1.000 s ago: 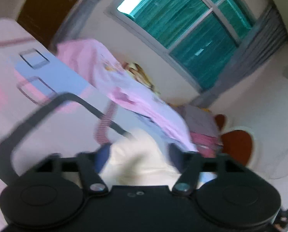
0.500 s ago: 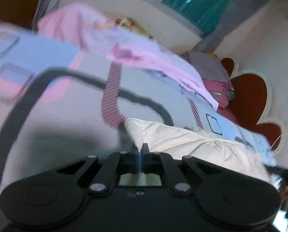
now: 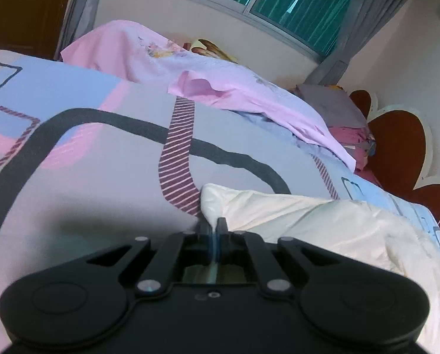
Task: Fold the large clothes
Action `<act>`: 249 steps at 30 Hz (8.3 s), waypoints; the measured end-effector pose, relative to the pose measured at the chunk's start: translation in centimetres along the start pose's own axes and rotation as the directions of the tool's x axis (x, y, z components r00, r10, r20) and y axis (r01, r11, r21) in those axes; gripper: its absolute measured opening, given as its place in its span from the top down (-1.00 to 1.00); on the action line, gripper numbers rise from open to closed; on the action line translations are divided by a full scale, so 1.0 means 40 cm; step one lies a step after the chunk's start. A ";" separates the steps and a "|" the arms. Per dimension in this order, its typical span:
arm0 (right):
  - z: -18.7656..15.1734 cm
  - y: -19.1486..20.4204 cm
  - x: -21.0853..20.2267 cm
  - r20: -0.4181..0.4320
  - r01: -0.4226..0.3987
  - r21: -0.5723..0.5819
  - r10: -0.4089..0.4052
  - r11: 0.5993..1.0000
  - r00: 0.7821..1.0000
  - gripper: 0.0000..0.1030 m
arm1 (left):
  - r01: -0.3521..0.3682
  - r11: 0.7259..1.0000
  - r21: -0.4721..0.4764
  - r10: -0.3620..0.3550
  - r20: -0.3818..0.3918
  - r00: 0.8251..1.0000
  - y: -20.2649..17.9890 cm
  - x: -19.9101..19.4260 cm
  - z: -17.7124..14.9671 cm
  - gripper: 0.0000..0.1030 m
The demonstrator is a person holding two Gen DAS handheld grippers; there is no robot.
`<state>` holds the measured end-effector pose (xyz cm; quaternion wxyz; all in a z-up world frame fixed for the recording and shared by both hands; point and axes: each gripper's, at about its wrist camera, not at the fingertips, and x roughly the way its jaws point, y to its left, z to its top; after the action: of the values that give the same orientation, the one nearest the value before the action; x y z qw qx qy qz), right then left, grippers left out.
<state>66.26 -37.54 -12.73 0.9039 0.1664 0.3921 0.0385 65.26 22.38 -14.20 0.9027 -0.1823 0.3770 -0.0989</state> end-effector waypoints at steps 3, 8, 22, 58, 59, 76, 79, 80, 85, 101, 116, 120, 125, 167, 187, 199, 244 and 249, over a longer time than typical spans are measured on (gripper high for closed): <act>-0.001 -0.003 -0.006 -0.008 -0.001 0.010 0.001 1.000 1.000 0.91 | -0.006 1.000 0.002 0.006 -0.008 1.000 0.006 -0.003 0.005 0.84; 0.026 0.005 -0.134 0.134 0.115 0.025 -0.117 0.993 0.984 -0.63 | -0.087 0.996 0.010 0.086 0.064 0.994 0.004 -0.089 0.011 -0.08; -0.150 0.380 -0.172 0.073 0.022 -0.456 0.013 0.890 0.997 -0.18 | -0.048 0.921 0.387 0.021 0.073 0.997 -0.456 -0.130 -0.199 -0.08; -0.374 -0.076 -0.416 0.149 -0.249 0.615 0.201 0.748 0.968 -0.32 | 0.073 0.852 -0.518 0.042 0.206 0.978 -0.053 -0.374 -0.416 -0.43; -0.368 -0.072 -0.408 0.148 -0.244 0.611 0.194 0.753 0.970 -0.32 | 0.073 0.851 -0.520 0.040 0.202 0.979 -0.050 -0.365 -0.408 -0.31; -0.356 -0.007 -0.493 0.166 -0.208 0.451 0.147 0.868 0.975 0.59 | 0.047 0.916 -0.398 0.037 0.201 0.979 -0.126 -0.406 -0.355 0.63; -0.369 -0.006 -0.532 0.162 -0.210 0.438 0.153 0.874 0.975 0.59 | 0.046 0.920 -0.390 0.037 0.203 0.978 -0.139 -0.443 -0.369 0.63; -0.371 -0.006 -0.545 0.157 -0.208 0.432 0.154 0.878 0.975 0.59 | 0.046 0.920 -0.389 0.037 0.202 0.979 -0.142 -0.453 -0.375 0.63; -0.408 -0.015 -0.612 0.146 -0.210 0.421 0.163 0.883 0.976 0.59 | 0.041 0.918 -0.395 0.039 0.191 0.981 -0.153 -0.506 -0.423 0.63; -0.637 -0.076 -0.870 0.126 -0.222 0.391 0.187 0.893 0.974 0.59 | 0.020 0.901 -0.434 0.060 0.169 0.984 -0.187 -0.740 -0.702 0.63; -0.739 -0.141 -0.892 0.049 -0.188 0.382 0.184 0.905 0.982 0.40 | -0.050 0.886 -0.462 0.115 0.114 0.987 -0.178 -0.749 -0.788 0.14; -0.739 -0.189 -0.916 0.065 -0.094 0.418 0.073 0.903 0.995 -0.25 | -0.137 0.885 -0.446 0.194 0.085 0.977 -0.198 -0.749 -0.787 -0.19; -0.725 -0.216 -1.030 0.215 -0.095 0.410 0.005 0.907 0.977 0.80 | -0.105 0.891 -0.441 0.194 0.160 0.968 -0.194 -0.799 -0.806 -0.39; -0.708 0.413 -0.584 -0.097 -0.157 -0.053 0.152 0.986 0.984 0.92 | 0.067 0.992 0.103 -0.094 0.291 0.952 -0.489 -0.888 -0.671 0.57; -0.560 -0.188 -0.798 0.049 -0.153 0.232 0.145 0.961 0.988 0.92 | 0.090 0.831 0.549 -0.155 0.072 0.985 -1.015 -0.715 -0.751 0.57; -0.602 -0.272 -0.755 -0.036 -0.216 0.251 0.232 0.943 0.972 0.92 | 0.247 0.855 0.455 -0.164 -0.214 0.963 -1.115 -0.445 -0.860 0.07; -0.454 -0.106 -0.651 -0.058 -0.151 0.030 0.152 0.988 0.987 0.58 | 0.251 0.882 0.398 -0.200 -0.167 0.965 -0.888 -0.201 -0.582 0.15; -0.467 -0.135 -0.642 -0.046 -0.162 0.078 0.166 0.984 0.985 0.58 | 0.199 0.868 0.454 -0.128 -0.182 0.975 -0.919 -0.158 -0.613 0.14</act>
<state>34.75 -42.70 -8.56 0.8802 0.2305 0.4020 0.1029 41.80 -15.46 -11.21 0.8782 0.0181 0.3898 -0.2765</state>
